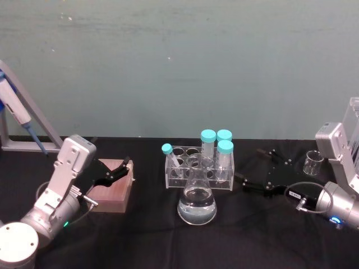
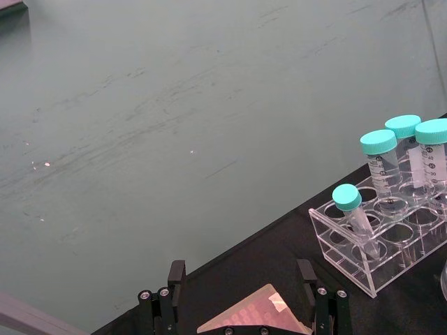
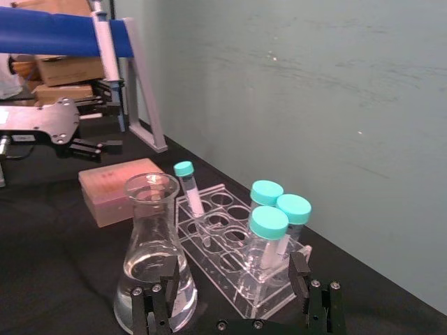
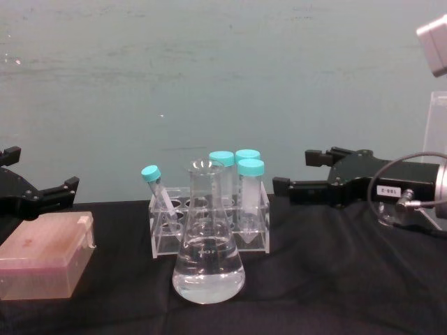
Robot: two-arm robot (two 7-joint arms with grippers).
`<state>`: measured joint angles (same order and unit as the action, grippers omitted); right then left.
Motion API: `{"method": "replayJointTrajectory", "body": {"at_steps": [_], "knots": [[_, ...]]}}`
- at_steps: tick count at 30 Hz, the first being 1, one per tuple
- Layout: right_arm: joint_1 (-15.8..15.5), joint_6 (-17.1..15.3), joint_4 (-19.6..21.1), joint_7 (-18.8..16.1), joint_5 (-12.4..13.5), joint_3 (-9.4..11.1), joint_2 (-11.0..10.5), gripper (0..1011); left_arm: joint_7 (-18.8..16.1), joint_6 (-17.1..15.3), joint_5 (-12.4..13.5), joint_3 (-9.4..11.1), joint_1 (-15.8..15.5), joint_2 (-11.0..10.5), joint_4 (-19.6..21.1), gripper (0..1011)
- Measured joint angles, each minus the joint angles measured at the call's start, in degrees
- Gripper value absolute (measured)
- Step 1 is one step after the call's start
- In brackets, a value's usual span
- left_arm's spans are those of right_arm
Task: Place the experimental apparatus aside using one hand.
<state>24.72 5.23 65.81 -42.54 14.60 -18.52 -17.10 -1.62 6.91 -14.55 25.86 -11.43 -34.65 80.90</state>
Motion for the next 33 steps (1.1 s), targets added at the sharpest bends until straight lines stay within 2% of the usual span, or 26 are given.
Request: {"method": "replayJointTrajectory", "body": {"at_steps": [17, 28, 33], "knots": [[4.11, 2.54, -3.96, -4.19, 1.62, -4.28, -0.62, 1003, 0.00, 0.00, 0.00, 0.00, 0.00, 0.00, 0.00, 1000], [6.55, 1.95, -6.60, -6.84, 3.37, -6.43, -0.49, 1003, 0.00, 0.00, 0.00, 0.00, 0.00, 0.00, 0.00, 1000], [8.74, 1.26, -9.48, -8.80, 4.69, -7.76, 0.13, 1003, 0.00, 0.00, 0.00, 0.00, 0.00, 0.00, 0.00, 1000]]}}
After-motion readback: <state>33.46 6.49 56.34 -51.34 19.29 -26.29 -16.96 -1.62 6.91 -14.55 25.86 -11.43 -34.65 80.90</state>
